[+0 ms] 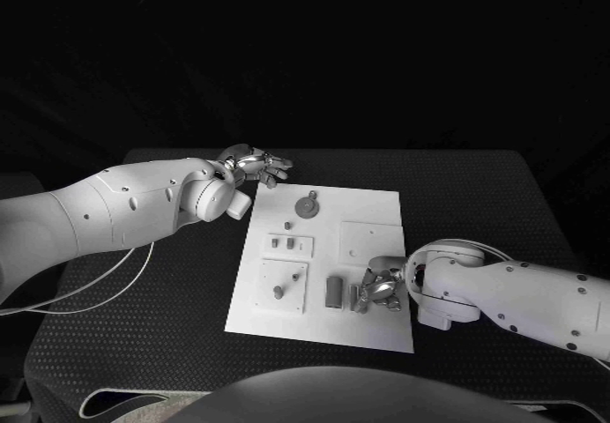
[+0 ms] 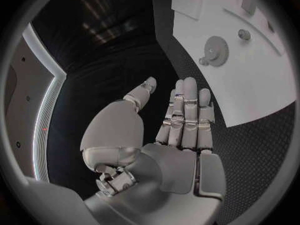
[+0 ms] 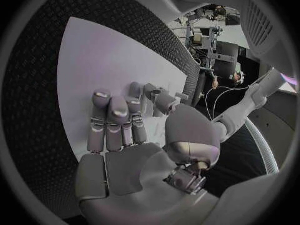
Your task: Assemble the parts on the task board
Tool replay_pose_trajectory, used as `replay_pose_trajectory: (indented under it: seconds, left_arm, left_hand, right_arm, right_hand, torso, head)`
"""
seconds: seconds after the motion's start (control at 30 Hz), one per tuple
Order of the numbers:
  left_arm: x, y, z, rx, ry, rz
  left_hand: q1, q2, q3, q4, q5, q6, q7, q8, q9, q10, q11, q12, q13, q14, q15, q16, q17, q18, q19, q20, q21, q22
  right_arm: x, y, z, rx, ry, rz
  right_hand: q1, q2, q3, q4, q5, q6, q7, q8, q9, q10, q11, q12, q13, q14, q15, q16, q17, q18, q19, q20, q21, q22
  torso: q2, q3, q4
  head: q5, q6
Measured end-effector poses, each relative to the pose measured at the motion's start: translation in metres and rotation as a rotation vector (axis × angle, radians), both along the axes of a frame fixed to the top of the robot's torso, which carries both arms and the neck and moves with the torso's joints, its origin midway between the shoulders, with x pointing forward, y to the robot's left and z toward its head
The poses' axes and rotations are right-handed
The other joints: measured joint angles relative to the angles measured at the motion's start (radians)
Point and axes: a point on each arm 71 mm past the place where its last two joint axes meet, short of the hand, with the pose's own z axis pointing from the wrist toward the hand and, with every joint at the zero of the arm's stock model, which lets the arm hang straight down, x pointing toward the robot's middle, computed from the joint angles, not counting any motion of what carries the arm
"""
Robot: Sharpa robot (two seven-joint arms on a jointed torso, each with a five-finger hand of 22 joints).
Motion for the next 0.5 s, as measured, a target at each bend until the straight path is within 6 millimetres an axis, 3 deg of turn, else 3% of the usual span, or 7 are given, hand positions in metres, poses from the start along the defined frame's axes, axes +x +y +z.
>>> replay_pose_trajectory:
  seconds: [0.37,0.5]
  left_arm:
    - [-0.0001,-0.0001,-0.0002,0.002,0.001,-0.001]
    - [-0.0001,-0.0001,-0.0002,0.003,0.001,-0.001]
  left_hand:
    - [0.0,0.0,0.0,0.0,0.0,0.0,0.0,0.003,0.0,0.0,0.0,0.0,0.0,0.0,0.0,0.0,0.001,0.0,0.0,0.0,0.0,0.001]
    - [0.0,0.0,0.0,0.0,0.0,0.0,0.0,0.003,0.0,0.0,0.0,0.0,0.0,0.0,0.0,0.0,0.001,0.0,0.0,0.0,0.0,0.001]
  right_arm:
    - [0.0005,-0.0007,0.0,0.001,-0.001,0.001]
    - [0.0011,-0.003,-0.0004,0.007,0.006,-0.001]
  right_hand:
    - [-0.004,-0.004,0.023,0.004,-0.007,0.005,0.002,0.0,-0.005,0.0,0.0,0.0,0.0,0.0,0.0,0.0,0.0,0.0,0.003,0.003,0.0,0.0]
    - [-0.016,-0.016,0.023,0.004,-0.006,0.006,0.002,-0.002,-0.008,0.001,0.001,0.0,0.0,0.0,0.0,0.0,-0.001,0.0,0.003,0.003,0.0,0.0]
  torso:
    - [0.0,0.0005,-0.0009]
    - [0.0,0.0008,-0.0009]
  head:
    - [0.001,0.001]
    - [0.0,0.001]
